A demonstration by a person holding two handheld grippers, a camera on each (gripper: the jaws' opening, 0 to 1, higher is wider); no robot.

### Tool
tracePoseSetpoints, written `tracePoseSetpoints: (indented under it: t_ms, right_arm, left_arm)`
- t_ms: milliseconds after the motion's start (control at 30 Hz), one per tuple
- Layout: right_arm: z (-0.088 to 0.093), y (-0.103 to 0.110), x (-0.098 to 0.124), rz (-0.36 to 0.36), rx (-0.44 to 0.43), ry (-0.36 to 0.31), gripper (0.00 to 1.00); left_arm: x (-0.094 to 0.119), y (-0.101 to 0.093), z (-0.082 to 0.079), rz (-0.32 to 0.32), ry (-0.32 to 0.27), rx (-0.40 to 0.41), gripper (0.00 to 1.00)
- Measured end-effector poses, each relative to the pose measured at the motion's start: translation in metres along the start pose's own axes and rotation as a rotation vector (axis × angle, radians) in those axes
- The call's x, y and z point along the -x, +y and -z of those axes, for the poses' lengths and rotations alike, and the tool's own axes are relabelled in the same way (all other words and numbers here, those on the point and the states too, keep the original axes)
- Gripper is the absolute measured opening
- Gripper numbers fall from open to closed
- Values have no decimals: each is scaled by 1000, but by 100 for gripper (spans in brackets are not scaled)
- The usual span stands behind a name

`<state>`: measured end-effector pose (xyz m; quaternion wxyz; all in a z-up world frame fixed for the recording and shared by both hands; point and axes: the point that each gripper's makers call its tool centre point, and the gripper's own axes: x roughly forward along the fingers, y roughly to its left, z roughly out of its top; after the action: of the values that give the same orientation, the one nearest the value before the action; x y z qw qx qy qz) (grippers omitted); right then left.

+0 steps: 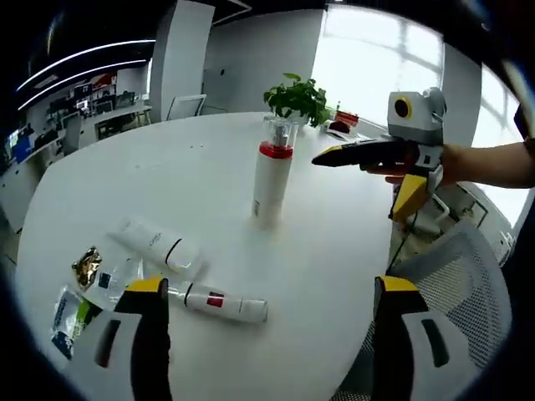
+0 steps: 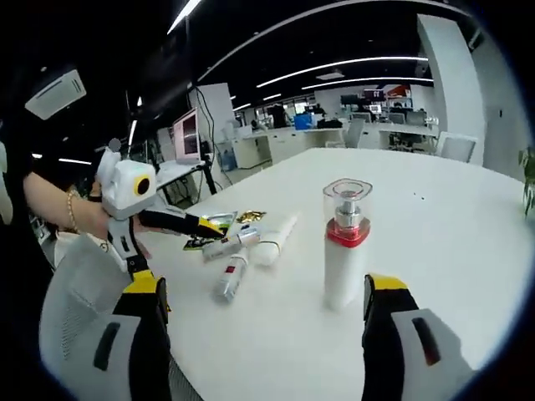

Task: Arrange the skincare products in the storage area until every visible bottle or jar stands upright without overlapping.

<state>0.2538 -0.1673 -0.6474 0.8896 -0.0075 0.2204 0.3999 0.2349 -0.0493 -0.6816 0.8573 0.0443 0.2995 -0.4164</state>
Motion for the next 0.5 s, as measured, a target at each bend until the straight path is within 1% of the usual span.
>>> tracePoseSetpoints:
  t_ms: [67, 133, 167, 300, 367, 433, 500]
  right_arm:
    - [3, 7, 3, 7, -3, 6, 100]
    - [6, 14, 6, 5, -16, 16, 100]
    - [10, 19, 7, 3, -30, 39, 100]
    - [13, 30, 11, 5, -33, 50, 100]
    - [20, 37, 14, 15, -75, 102, 100]
    - [20, 38, 14, 18, -80, 97, 100]
    - [17, 45, 16, 17, -97, 76, 100]
  left_arm:
    - [9, 4, 3, -8, -9, 12, 97]
    - [18, 3, 2, -17, -22, 26, 98]
    - [23, 4, 3, -20, -28, 32, 98]
    - [40, 5, 4, -33, -44, 54, 99]
    - [50, 5, 4, -41, -55, 68, 99]
    - [58, 4, 5, -45, -61, 80, 99]
    - [66, 2, 8, -46, -64, 83, 99]
